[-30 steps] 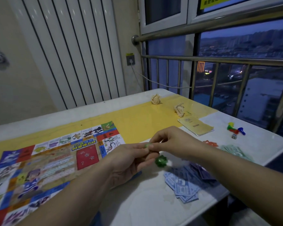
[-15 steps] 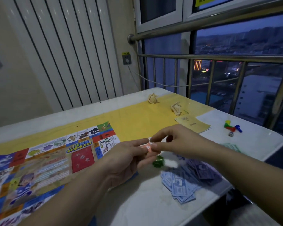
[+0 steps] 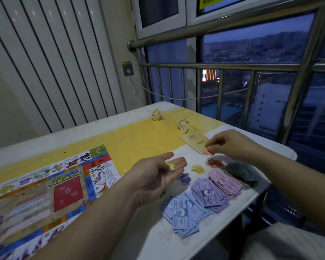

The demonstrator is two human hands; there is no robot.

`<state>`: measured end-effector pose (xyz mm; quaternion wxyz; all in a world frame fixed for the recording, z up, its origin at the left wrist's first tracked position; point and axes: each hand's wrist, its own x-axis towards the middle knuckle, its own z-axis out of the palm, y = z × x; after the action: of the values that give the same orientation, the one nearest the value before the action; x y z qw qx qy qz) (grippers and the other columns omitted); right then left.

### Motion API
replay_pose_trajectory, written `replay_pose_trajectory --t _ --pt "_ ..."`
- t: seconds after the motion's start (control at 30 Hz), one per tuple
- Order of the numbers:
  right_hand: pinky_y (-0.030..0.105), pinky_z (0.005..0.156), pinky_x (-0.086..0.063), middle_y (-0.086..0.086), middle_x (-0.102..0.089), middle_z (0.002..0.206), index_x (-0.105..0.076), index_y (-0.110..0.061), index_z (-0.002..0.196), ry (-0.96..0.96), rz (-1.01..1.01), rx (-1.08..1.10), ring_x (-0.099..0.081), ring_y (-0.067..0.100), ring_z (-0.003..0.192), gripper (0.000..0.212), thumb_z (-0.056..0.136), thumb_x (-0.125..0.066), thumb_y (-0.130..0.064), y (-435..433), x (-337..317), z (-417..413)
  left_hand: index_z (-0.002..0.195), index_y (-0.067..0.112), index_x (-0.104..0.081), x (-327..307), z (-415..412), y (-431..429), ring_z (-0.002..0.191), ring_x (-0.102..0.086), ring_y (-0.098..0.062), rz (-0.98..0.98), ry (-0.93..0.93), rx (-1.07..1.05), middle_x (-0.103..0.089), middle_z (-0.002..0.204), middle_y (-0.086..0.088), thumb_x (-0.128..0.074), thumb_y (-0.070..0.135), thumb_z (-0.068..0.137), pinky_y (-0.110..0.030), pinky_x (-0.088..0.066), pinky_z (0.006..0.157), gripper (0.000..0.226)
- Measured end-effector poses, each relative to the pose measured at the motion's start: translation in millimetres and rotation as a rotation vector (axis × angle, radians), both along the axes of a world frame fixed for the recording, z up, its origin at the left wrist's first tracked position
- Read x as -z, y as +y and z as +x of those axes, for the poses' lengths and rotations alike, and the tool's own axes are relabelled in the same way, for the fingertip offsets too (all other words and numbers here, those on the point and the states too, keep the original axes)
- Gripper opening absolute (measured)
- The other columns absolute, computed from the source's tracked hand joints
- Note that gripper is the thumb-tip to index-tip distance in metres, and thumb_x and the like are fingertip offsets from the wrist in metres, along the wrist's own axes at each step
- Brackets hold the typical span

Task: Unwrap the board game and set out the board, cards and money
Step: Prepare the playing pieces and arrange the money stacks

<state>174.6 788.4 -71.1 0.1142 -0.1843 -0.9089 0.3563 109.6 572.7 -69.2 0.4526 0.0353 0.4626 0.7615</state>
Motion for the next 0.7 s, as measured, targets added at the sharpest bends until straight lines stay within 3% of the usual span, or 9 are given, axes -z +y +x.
replay_pose_trajectory --t 0.07,0.17,0.23,0.3,0.4,0.47,0.57,0.63,0.7 --pt "0.020 0.070 -0.045 -0.008 -0.067 0.090 -0.074 -0.016 0.094 -0.069 0.091 0.032 -0.059 0.005 0.081 0.011 0.086 -0.068 -0.021 12 8 0 0.135 -0.002 -0.042 2 2 4 0.098 -0.064 -0.030 -0.012 0.029 0.008 -0.062 0.113 -0.025 -0.027 -0.015 0.094 -0.031 -0.060 0.070 0.046" --pt "0.034 0.087 -0.047 -0.009 -0.066 0.103 -0.070 -0.026 0.105 -0.058 0.229 0.131 -0.058 0.014 0.097 0.022 0.088 -0.063 -0.038 15 14 0 0.134 -0.002 -0.044 4 5 9 0.095 -0.067 -0.026 -0.045 0.067 0.005 -0.067 0.108 -0.022 -0.033 -0.015 0.094 -0.028 -0.059 0.069 0.043" --pt "0.026 0.078 -0.046 -0.011 -0.064 0.104 -0.068 -0.025 0.111 0.054 0.148 0.066 -0.058 0.007 0.089 0.026 0.090 -0.060 -0.038 2 7 3 0.133 -0.002 -0.046 5 7 10 0.094 -0.068 -0.025 -0.056 0.086 0.009 -0.069 0.106 -0.021 -0.038 -0.013 0.094 -0.027 -0.060 0.067 0.041" --pt "0.017 0.066 -0.043 -0.014 -0.066 0.096 -0.069 -0.023 0.106 0.083 -0.036 -0.141 -0.058 -0.004 0.074 0.022 0.090 -0.061 -0.034 -23 -4 7 0.131 -0.003 -0.048 7 8 10 0.091 -0.069 -0.023 -0.064 0.100 0.017 -0.069 0.105 -0.021 -0.042 -0.011 0.093 -0.026 -0.059 0.066 0.040" --pt "0.015 0.064 -0.045 -0.012 -0.070 0.080 -0.073 -0.023 0.090 0.045 -0.087 -0.361 -0.060 -0.008 0.067 0.013 0.083 -0.070 -0.033 -51 -11 7 0.128 -0.003 -0.053 8 8 7 0.083 -0.070 -0.019 -0.089 0.147 0.043 -0.068 0.107 -0.023 -0.052 -0.007 0.090 -0.022 -0.058 0.064 0.039" --pt "0.026 0.064 -0.049 -0.006 -0.071 0.079 -0.074 -0.021 0.085 0.054 -0.111 -0.356 -0.064 0.003 0.072 0.010 0.080 -0.073 -0.030 -56 -9 2 0.124 -0.002 -0.057 8 8 5 0.078 -0.069 -0.016 -0.100 0.166 0.036 -0.067 0.104 -0.022 -0.054 -0.005 0.089 -0.020 -0.058 0.063 0.035" --pt "0.050 0.082 -0.050 0.003 -0.073 0.084 -0.074 -0.020 0.079 0.049 -0.226 -0.321 -0.064 0.032 0.089 0.006 0.080 -0.074 -0.027 -59 -6 -6 0.112 -0.002 -0.062 6 6 0 0.077 -0.070 -0.016 -0.108 0.159 0.014 -0.069 0.100 -0.022 -0.051 -0.003 0.092 -0.023 -0.059 0.065 0.023" --pt "0.040 0.075 -0.050 0.000 -0.072 0.082 -0.074 -0.021 0.080 0.046 -0.282 -0.290 -0.064 0.023 0.082 0.004 0.082 -0.072 -0.024 -57 -3 -8 0.103 -0.005 -0.064 4 5 -5 0.083 -0.070 -0.022 -0.087 0.095 0.019 -0.070 0.099 -0.022 -0.050 -0.001 0.093 -0.029 -0.059 0.069 0.018" --pt "0.015 0.063 -0.045 -0.006 -0.071 0.082 -0.072 -0.022 0.084 0.055 -0.286 -0.230 -0.062 0.007 0.079 0.002 0.084 -0.070 -0.021 -50 -2 -8 0.105 -0.008 -0.062 2 2 -10 0.093 -0.068 -0.028 -0.076 0.020 0.017 -0.068 0.104 -0.024 -0.049 0.000 0.093 -0.036 -0.057 0.072 0.019"
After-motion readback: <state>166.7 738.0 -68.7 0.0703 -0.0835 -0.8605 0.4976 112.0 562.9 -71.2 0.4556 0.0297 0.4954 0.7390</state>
